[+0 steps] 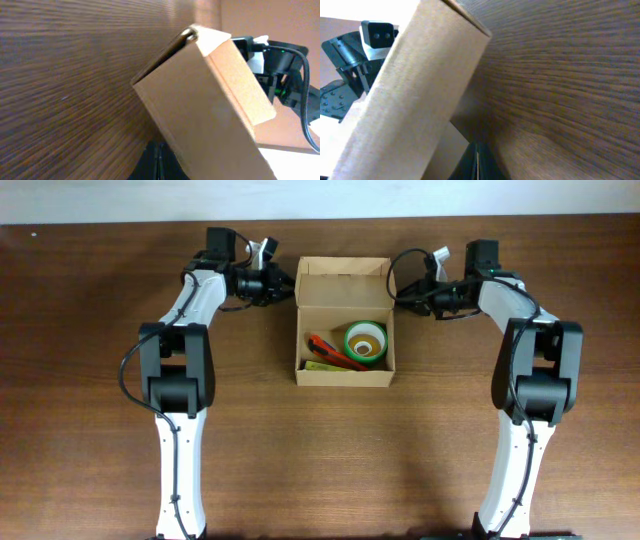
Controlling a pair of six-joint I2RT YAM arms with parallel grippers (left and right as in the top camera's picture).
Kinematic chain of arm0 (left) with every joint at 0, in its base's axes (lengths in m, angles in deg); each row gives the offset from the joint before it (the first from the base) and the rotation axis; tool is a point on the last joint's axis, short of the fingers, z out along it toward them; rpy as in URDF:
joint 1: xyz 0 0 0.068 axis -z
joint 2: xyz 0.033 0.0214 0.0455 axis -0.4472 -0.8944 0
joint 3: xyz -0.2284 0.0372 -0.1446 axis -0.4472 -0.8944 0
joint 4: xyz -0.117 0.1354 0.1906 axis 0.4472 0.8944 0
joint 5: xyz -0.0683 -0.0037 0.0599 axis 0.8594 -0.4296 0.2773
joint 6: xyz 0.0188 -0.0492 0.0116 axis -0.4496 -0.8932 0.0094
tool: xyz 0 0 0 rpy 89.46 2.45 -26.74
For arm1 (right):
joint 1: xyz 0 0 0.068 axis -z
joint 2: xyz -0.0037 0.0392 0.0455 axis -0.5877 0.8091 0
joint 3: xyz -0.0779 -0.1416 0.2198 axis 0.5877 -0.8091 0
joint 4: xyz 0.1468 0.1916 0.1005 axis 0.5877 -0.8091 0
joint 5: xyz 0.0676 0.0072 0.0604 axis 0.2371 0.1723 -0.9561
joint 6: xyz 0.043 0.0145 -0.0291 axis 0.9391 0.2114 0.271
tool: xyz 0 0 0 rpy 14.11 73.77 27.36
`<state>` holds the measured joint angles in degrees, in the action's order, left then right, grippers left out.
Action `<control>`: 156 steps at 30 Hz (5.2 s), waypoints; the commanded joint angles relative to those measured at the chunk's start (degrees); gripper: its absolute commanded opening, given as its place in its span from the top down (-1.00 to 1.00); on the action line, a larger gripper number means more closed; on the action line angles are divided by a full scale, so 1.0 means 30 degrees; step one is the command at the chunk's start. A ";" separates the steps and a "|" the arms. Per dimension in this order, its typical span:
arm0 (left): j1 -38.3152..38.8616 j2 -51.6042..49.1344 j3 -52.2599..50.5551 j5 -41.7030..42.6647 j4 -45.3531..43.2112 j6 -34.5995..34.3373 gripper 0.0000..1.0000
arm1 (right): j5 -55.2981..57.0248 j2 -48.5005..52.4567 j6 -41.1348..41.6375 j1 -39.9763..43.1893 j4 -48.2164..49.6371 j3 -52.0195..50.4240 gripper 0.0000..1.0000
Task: Pack container
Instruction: 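Bring both grippers to the lid's back edge on either side, then swing the lid forward with both grippers to close the box, then press down on the closed lid with both grippers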
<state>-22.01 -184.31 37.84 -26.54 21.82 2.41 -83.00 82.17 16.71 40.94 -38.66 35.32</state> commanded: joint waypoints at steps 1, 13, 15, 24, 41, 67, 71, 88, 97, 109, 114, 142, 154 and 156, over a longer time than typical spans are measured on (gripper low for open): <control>0.0080 -0.0277 -0.0022 0.0998 -0.0240 -0.0488 0.97 | -0.1107 0.0240 -0.0029 -0.0168 0.0211 0.0386 0.93; 0.0073 -0.0277 -0.0015 0.2200 -0.1530 -0.0838 0.96 | -0.4277 0.0240 0.0561 -0.0495 0.2688 0.0408 0.93; 0.0073 -0.0270 -0.0015 0.2215 -0.1843 -0.0852 0.97 | -0.4634 0.0240 0.0918 -0.0539 0.3002 0.0430 0.93; 0.0058 -0.0270 0.0080 0.4860 -0.7832 -0.3075 0.96 | -0.5748 0.0233 0.1486 -0.0525 0.3228 0.1625 0.93; -0.0109 0.1158 0.0117 0.6776 -1.2320 -0.5457 0.97 | -0.6091 -0.0852 0.2047 -0.0517 0.3096 0.3191 0.93; 0.0495 0.4095 0.0117 0.6149 -0.7599 -0.1100 0.97 | 0.0590 -0.4838 -0.4175 -0.0648 -0.5391 0.3548 0.93; 0.0612 0.5195 0.0117 0.4065 -0.0423 0.5253 0.96 | 0.0947 -0.4962 -0.4925 -0.0685 -0.6717 0.3905 0.93; 0.2127 0.7446 0.0117 -0.0087 1.0193 1.3311 0.96 | 0.6317 -0.7446 -0.7155 -0.2783 -1.0812 0.4036 0.93; 0.3169 0.7686 0.0109 -0.4357 1.1825 1.3347 0.96 | 1.2327 -0.9879 -0.8291 -0.3854 -1.4061 0.4036 0.92; 0.4663 1.0761 -0.0029 -1.3238 1.2371 1.2116 0.96 | 1.7435 -1.1234 -0.7155 -0.5931 -1.5773 0.3912 0.92; 0.4699 1.2254 -0.2011 -1.4957 1.1992 1.2087 0.97 | 1.7449 -1.1234 -0.7038 -0.5916 -1.6815 0.2769 0.92; 0.5858 1.5875 -1.0462 -1.6349 0.7883 1.1096 0.96 | 1.6844 -1.1191 -0.6914 -0.6783 -1.3318 -0.2084 0.92; 0.5865 1.5875 -1.2160 -1.6342 0.6936 1.0666 0.96 | 1.6852 -1.0746 -0.6907 -0.7169 -1.2065 -0.3264 0.92; 0.5865 1.5875 -1.2473 -1.6327 0.6739 1.0593 0.96 | 1.6844 -1.0724 -0.6892 -0.7169 -1.1351 -0.4299 0.93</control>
<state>-4.43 -138.39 2.25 -75.13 42.35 35.18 -31.75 49.56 -4.62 19.81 -73.85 25.85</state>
